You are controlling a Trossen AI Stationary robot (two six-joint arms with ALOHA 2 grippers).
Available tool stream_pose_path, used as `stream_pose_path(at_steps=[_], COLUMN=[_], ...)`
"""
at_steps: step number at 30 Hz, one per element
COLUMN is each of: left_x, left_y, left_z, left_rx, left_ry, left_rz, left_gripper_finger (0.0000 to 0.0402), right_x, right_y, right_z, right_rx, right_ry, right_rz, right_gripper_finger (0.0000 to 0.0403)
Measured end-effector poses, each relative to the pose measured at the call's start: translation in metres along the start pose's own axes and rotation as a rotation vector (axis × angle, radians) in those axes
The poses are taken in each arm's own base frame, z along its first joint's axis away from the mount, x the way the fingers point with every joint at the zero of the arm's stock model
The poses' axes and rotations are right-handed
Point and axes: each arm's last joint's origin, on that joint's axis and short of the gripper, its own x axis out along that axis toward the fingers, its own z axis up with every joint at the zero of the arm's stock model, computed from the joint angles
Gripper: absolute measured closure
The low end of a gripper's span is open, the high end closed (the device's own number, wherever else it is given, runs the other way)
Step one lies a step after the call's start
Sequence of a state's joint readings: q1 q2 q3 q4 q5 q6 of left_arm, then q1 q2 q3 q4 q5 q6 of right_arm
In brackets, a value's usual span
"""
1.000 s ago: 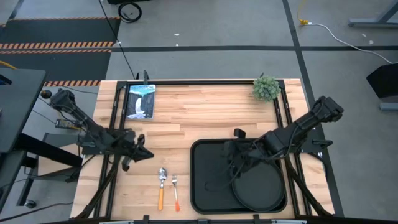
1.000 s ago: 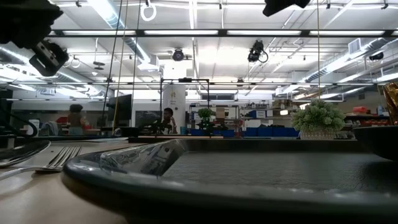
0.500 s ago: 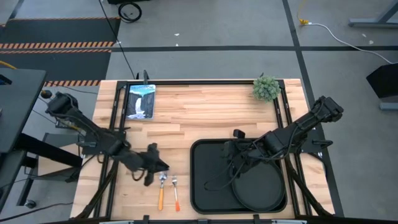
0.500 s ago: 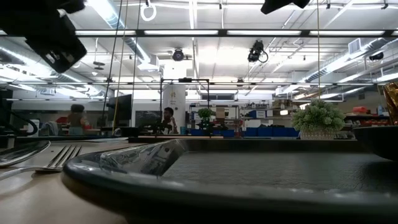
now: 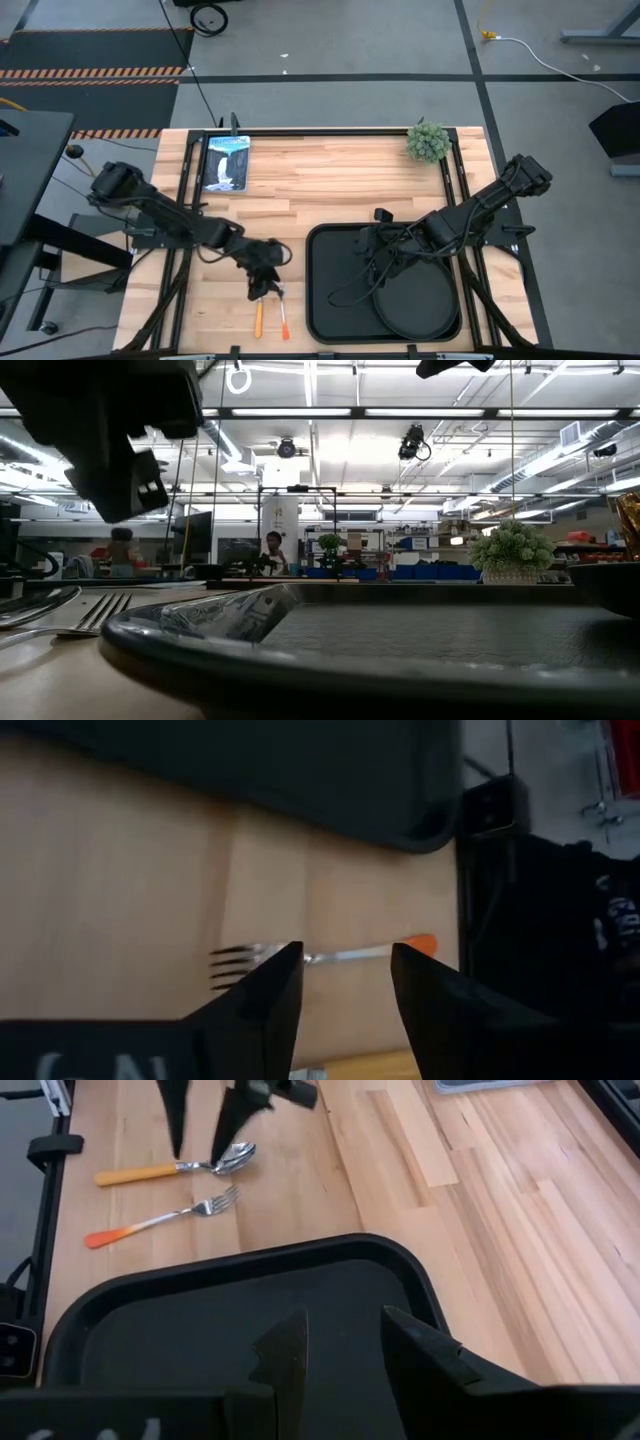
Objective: Pick and place plate/cup/fork/spoon on tray
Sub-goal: Put the orange fork on the black tray
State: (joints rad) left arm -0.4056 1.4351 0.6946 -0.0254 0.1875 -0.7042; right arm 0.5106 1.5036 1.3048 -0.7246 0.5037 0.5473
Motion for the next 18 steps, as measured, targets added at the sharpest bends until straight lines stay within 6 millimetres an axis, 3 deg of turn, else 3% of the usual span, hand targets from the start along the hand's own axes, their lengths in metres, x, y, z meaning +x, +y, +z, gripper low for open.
stream_pose_path(at_steps=[6,18], left_x=[0.012,0.025], left_y=[0.013,0.019], left_z=[0.011,0.029], left_rx=[-0.042,0.043], left_ry=[0.098,0.261], left_rz=[0.006,0.111], left_gripper_finger=[0.0242,0.0190], right_x=[0.000,0.000], right_y=[0.000,0.002], right_z=[0.000,0.003], right_rx=[0.000,-0.009], right_ry=[0.000,-0.026], right_rz=[0.000,0.016], right_gripper_finger=[0.0268,0.0268])
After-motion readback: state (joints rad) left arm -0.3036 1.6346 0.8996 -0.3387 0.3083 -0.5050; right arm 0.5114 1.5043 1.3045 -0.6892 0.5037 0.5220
